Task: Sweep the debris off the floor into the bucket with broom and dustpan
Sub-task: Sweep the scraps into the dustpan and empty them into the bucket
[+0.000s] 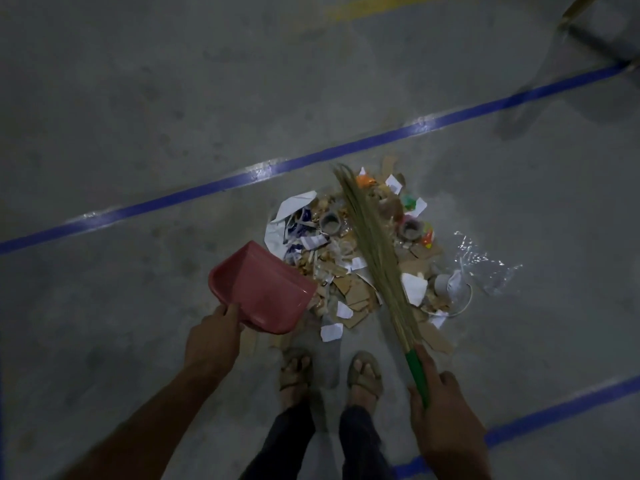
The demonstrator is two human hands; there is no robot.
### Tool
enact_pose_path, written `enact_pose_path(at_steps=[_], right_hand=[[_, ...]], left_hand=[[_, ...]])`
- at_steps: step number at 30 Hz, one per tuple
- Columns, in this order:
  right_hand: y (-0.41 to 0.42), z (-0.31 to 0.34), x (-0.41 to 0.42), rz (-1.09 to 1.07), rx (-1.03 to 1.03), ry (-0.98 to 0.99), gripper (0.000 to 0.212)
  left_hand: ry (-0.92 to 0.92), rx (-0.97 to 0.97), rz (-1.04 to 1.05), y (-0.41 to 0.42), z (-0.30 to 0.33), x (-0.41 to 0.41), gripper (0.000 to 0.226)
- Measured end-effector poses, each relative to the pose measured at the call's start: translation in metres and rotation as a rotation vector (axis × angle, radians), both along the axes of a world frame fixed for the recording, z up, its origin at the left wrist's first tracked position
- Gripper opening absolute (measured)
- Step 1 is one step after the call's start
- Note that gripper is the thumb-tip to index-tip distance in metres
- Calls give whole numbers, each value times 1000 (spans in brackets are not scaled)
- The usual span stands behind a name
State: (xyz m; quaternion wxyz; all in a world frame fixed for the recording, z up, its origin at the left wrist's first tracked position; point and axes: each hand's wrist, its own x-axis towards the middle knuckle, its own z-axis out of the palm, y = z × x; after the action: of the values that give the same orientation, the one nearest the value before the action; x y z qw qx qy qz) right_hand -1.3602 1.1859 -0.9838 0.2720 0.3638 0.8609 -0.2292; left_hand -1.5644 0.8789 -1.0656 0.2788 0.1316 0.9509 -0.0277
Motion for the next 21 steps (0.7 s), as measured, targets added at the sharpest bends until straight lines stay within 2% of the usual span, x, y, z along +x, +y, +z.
enact_pose_path(at_steps=[3,14,18,21], right_hand=[[15,-54,-23,44,15,-5,71],[89,-205,-105,321,159,123,69],[138,-254,-144,563,340,-19,71],[170,-284,-153,711,327,-133,75]], left_hand=[[-19,-58,-79,7,-56,-20,37],[44,-59,-197,61,-220,-117,22],[-64,-5,-194,76,-270,-152,39],[-103,15,-195,67,-293,-176,42]])
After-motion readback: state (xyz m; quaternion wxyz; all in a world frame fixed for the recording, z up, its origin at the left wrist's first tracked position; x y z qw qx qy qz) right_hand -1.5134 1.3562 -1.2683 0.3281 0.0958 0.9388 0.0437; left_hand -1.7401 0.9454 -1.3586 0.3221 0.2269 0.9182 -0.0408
